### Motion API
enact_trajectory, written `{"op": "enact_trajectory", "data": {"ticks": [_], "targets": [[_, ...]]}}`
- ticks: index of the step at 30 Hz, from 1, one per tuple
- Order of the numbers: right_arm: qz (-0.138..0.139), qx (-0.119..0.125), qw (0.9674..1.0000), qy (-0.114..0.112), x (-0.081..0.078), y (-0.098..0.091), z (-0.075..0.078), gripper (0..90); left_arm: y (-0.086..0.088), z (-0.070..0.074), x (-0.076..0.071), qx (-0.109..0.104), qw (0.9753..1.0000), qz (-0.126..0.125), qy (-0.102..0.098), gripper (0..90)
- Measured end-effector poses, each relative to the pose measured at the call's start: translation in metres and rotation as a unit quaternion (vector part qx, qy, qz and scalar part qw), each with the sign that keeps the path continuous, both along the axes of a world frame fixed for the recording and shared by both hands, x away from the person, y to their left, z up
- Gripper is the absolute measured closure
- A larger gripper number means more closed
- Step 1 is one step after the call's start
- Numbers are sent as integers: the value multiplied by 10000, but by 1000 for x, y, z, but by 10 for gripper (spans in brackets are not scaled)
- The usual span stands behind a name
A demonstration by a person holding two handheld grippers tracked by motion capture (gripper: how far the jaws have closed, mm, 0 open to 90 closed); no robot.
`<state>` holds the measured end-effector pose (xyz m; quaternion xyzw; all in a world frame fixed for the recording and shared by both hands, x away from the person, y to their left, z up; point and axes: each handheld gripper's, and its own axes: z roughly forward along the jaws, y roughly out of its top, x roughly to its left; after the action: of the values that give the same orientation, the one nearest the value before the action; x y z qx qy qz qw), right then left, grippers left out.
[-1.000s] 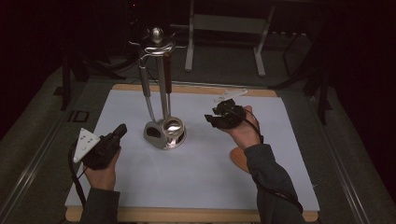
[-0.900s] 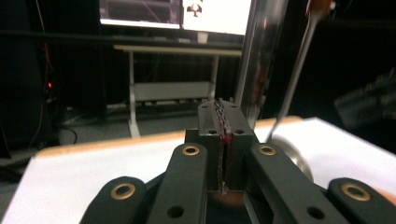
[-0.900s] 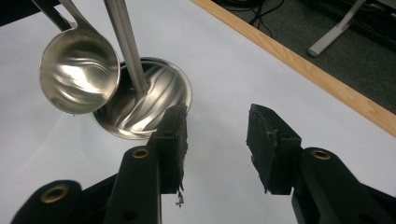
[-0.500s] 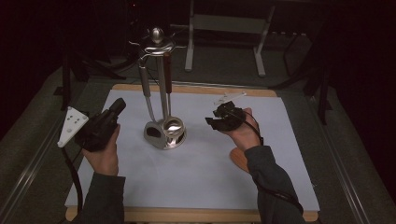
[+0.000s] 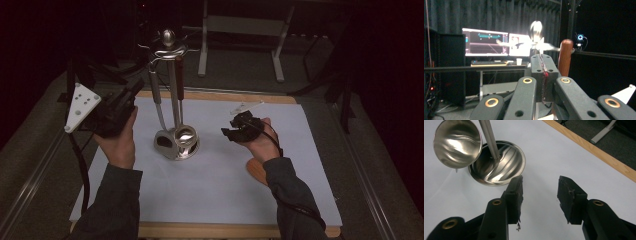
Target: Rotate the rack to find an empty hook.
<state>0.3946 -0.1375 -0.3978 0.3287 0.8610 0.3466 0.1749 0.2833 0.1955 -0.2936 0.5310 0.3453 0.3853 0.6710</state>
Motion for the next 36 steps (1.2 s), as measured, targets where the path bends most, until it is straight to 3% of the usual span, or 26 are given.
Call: {"op": "enact_trajectory", "data": {"ticks": [5,10,17,21,26,36], "targets": [[-8,17,10000,8,0,-1,-1,554,-8,11,5,85,9999,0,-60,900],[-14,34,10000,23,1,-2,-4,554,-21,21,14,364,9993,124,-34,900],[-2,59,10000,50,0,0,-5,554,-22,22,20,419,9988,259,56,900],[38,37,10000,52,0,4,-5,553,-22,21,21,692,9967,415,59,900],[70,16,10000,65,0,9,-8,552,-24,21,20,833,9951,540,23,900],[91,15,9998,154,2,15,-15,554,-23,20,21,804,9942,715,40,900]]}}
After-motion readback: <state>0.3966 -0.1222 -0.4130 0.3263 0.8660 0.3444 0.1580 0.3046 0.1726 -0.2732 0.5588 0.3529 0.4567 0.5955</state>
